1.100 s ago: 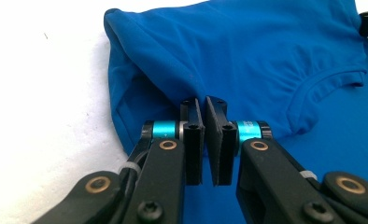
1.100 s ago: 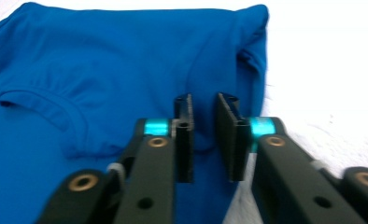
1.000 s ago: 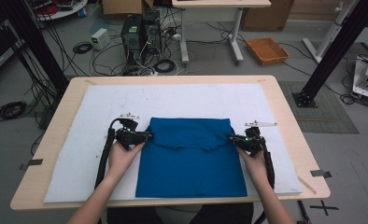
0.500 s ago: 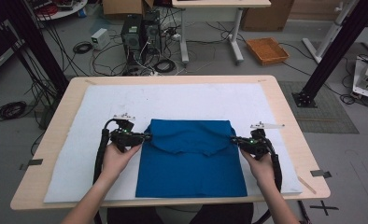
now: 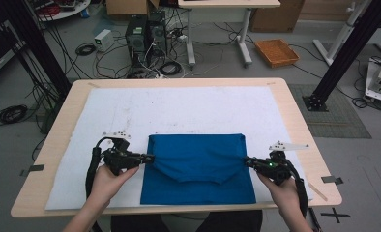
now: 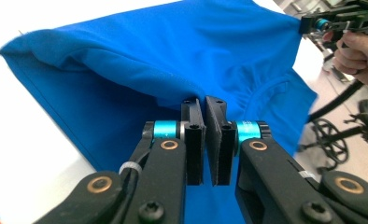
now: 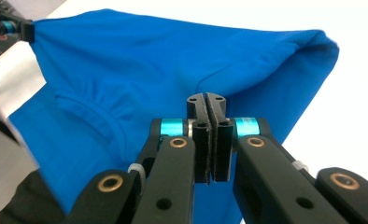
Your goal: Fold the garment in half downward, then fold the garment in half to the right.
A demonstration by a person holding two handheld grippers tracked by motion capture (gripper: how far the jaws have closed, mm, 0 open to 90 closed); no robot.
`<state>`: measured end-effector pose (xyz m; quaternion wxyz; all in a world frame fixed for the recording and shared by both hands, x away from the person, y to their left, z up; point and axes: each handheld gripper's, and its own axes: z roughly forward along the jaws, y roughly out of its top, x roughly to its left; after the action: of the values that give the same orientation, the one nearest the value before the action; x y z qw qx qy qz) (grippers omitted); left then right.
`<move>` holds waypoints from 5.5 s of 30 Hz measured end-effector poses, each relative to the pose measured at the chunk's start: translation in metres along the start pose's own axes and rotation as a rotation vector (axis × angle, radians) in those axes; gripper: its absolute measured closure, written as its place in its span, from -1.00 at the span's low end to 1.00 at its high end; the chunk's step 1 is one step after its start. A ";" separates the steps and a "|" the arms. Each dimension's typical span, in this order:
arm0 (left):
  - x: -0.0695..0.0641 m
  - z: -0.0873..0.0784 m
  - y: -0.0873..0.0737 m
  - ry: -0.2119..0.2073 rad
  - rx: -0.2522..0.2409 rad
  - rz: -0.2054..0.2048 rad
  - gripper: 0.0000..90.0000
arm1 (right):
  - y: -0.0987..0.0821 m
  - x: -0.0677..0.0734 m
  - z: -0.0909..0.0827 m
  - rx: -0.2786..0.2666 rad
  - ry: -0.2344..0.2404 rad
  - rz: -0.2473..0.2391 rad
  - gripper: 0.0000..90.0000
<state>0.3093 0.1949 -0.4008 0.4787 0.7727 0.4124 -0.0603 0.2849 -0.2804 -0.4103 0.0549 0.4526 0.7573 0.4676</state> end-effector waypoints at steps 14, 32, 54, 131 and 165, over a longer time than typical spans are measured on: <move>-0.016 -0.008 -0.036 -0.086 0.072 -0.022 0.91 | -0.034 0.020 -0.022 0.037 -0.001 -0.027 0.99; -0.012 0.000 -0.054 0.000 0.140 -0.003 0.85 | -0.054 0.024 -0.019 0.089 -0.038 -0.060 0.90; 0.028 0.009 0.010 0.289 -0.106 0.059 0.16 | 0.012 -0.028 0.004 -0.056 -0.198 -0.066 0.30; 0.029 -0.010 0.019 0.355 -0.295 0.307 -0.05 | 0.060 -0.044 0.011 -0.187 -0.110 -0.163 0.06; 0.016 -0.034 0.005 0.472 -0.412 0.351 -0.37 | 0.045 -0.068 -0.022 -0.250 -0.117 -0.085 -0.07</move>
<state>0.3126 0.2296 -0.3874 0.5191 0.7118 0.3760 0.2873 0.3416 -0.3381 -0.3873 0.1747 0.4364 0.7070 0.5284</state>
